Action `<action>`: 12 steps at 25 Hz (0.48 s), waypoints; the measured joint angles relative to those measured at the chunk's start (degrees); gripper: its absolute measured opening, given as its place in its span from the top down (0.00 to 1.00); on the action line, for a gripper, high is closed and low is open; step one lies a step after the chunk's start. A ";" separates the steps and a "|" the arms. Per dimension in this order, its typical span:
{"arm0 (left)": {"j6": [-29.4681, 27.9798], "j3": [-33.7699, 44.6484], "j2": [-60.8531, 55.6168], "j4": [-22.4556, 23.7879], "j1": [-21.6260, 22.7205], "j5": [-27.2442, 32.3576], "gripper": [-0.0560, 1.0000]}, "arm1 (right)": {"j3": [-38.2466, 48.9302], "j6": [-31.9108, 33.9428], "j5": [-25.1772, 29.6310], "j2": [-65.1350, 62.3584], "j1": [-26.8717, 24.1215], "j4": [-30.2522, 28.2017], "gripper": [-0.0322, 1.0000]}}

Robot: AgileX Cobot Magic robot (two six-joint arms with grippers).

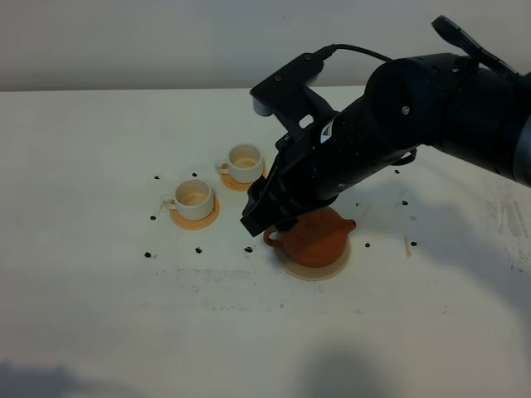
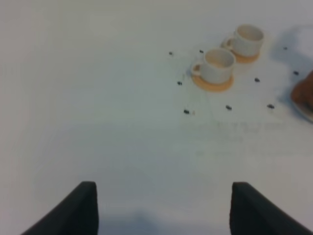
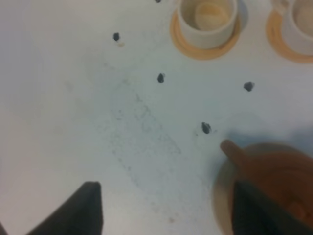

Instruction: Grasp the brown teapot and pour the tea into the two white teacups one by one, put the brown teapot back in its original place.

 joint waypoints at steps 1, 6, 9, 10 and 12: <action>-0.34 0.00 0.00 0.00 0.00 1.30 0.43 | 0.00 0.00 -0.04 0.00 0.07 0.05 0.44; -1.14 1.11 -0.08 0.00 0.00 5.90 0.43 | 0.00 0.00 -0.28 0.00 0.12 0.05 0.44; -1.13 1.11 -0.08 0.00 0.00 5.95 0.43 | 0.00 0.00 -0.44 0.00 0.12 0.05 0.44; -1.13 1.11 -0.08 0.05 0.00 5.95 0.43 | 0.00 0.00 -0.44 0.00 0.12 0.05 0.44; -1.20 1.11 -0.08 0.05 0.00 5.95 0.43 | 0.00 0.00 -0.39 0.00 0.12 0.05 0.44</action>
